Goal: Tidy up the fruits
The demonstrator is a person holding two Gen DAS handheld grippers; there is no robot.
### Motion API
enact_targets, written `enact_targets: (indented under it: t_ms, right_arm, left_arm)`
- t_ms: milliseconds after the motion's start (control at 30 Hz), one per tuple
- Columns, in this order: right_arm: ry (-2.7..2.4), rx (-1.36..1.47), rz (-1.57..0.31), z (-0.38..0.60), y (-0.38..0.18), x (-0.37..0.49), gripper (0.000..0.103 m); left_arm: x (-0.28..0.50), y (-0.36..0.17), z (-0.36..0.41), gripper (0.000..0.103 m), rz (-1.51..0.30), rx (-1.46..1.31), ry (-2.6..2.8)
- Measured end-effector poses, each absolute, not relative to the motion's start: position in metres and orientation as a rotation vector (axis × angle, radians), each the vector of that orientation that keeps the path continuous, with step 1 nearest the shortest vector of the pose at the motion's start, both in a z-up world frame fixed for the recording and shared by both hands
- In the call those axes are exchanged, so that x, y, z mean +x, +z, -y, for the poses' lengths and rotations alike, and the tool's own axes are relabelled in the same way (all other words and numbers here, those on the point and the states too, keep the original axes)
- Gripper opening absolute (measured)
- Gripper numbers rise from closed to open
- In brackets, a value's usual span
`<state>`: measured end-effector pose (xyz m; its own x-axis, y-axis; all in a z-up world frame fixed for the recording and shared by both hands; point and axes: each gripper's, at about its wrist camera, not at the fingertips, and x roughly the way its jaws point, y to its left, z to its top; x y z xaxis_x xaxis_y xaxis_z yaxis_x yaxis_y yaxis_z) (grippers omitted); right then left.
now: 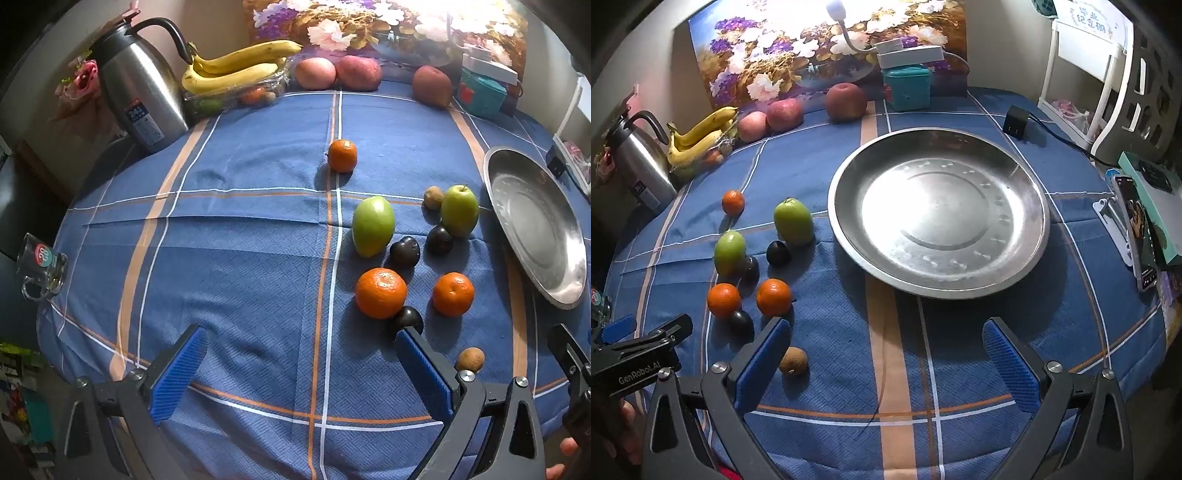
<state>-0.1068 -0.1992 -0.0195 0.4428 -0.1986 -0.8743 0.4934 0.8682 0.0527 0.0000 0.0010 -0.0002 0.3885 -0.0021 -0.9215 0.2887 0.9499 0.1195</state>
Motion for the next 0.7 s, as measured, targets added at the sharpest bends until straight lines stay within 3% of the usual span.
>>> enact_targets:
  t_ms: [700]
  right_arm:
    - [-0.420, 0.303, -1.025, 0.1977, -0.0214, -0.1063, 0.103]
  left_arm:
    - [0.0000, -0.0002, 0.0000, 0.103, -1.161, 0.280, -0.184]
